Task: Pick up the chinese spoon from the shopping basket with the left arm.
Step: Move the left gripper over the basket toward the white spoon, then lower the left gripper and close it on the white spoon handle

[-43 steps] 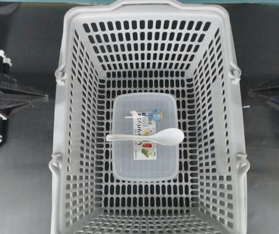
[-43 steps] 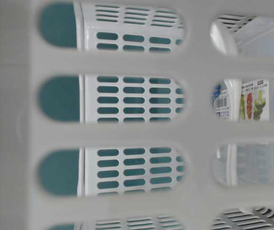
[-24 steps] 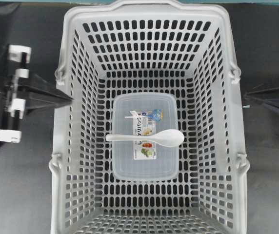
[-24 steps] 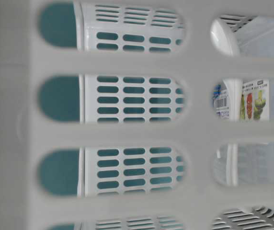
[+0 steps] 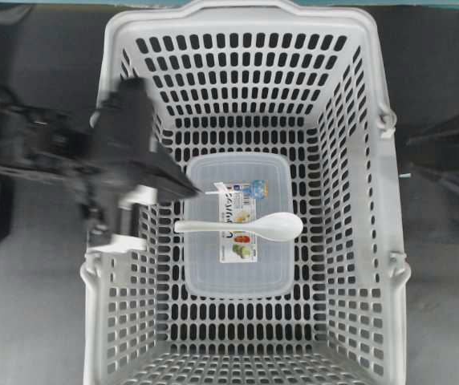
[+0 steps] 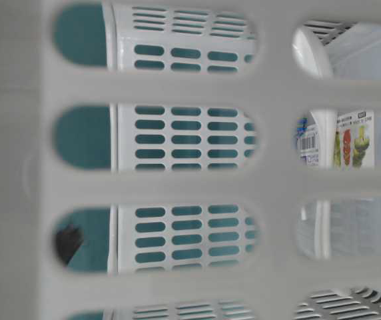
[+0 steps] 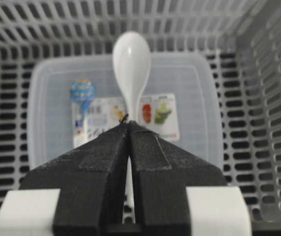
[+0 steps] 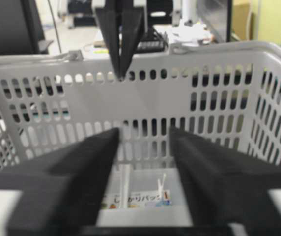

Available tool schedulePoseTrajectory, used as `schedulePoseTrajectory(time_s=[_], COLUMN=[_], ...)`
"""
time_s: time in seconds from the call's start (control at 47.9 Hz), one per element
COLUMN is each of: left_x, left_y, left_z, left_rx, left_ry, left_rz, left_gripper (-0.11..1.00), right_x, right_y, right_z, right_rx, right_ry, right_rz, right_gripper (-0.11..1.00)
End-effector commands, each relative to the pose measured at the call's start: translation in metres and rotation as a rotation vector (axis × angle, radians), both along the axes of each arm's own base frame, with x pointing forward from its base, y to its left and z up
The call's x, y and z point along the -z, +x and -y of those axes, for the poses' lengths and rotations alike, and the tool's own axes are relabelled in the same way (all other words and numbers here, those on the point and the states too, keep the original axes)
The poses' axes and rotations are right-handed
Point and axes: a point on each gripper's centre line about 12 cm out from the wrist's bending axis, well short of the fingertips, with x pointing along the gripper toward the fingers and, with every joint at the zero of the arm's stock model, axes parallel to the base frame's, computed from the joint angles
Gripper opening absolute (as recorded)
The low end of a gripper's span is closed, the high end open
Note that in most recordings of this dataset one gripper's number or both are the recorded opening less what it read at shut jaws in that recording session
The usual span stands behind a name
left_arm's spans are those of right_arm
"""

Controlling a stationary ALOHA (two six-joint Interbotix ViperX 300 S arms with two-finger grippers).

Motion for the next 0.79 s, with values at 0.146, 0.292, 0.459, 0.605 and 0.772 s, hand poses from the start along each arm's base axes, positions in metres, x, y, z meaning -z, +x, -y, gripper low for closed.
schedulePoseTrajectory(time_s=[0.146, 0.292, 0.459, 0.605, 0.772], left_x=[0.007, 0.018, 0.043, 0.066, 0.092], left_y=[0.033, 0.047, 0.060, 0.071, 0.080], left_z=[0.005, 0.008, 0.013, 0.017, 0.019], left_rx=[0.010, 0.009, 0.011, 0.015, 0.019], left_ry=[0.020, 0.018, 0.020, 0.028, 0.035], left_rz=[-0.120, -0.152, -0.232, -0.310, -0.375], left_gripper=[0.00, 0.00, 0.22, 0.66, 0.89], right_x=[-0.009, -0.009, -0.009, -0.009, -0.008], right_y=[0.002, 0.002, 0.002, 0.002, 0.002], right_z=[0.000, 0.000, 0.000, 0.000, 0.000], right_rx=[0.001, 0.001, 0.001, 0.001, 0.001], right_ry=[0.003, 0.003, 0.003, 0.003, 0.001], right_rz=[0.021, 0.021, 0.025, 0.028, 0.025], right_gripper=[0.69, 0.68, 0.68, 0.68, 0.68])
